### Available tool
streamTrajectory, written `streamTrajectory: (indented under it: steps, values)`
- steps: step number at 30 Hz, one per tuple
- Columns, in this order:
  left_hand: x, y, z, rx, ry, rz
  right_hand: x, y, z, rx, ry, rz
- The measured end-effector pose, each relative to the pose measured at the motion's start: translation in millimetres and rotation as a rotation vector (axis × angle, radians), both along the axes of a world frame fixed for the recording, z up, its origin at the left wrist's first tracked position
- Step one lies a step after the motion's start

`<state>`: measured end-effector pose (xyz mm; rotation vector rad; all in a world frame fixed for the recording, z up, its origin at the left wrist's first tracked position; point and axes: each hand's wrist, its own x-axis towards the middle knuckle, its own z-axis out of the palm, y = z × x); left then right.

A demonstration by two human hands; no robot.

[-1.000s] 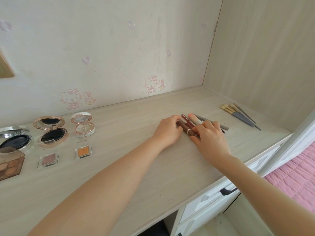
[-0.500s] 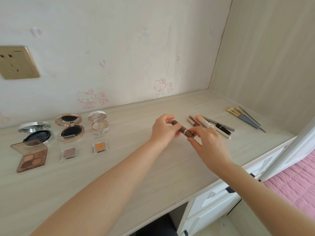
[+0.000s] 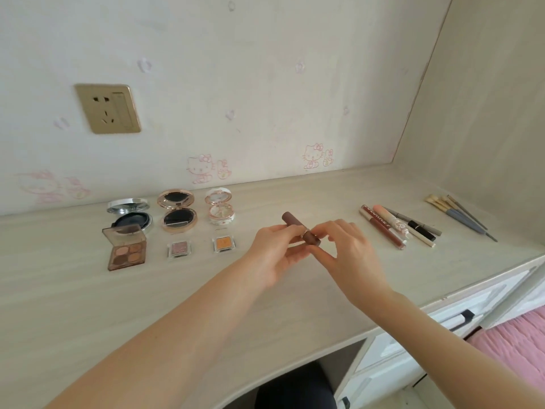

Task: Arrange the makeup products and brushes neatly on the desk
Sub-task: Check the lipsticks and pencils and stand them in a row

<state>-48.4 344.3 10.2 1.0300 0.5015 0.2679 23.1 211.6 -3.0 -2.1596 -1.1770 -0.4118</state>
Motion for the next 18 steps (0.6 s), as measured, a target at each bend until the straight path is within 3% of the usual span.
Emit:
streamTrajectory:
  steps: [7, 12, 18]
  values:
    - [-44, 25, -1, 0.111, 0.001, 0.018, -31, 31, -1, -0.049, 0.022, 0.087]
    - [-74, 41, -4, 0.201, 0.045, 0.049, -46, 45, 3, -0.072, 0.140, 0.205]
    - [-101, 52, -7, 0.414, 0.100, -0.027, -50, 57, 6, -0.228, -0.012, 0.319]
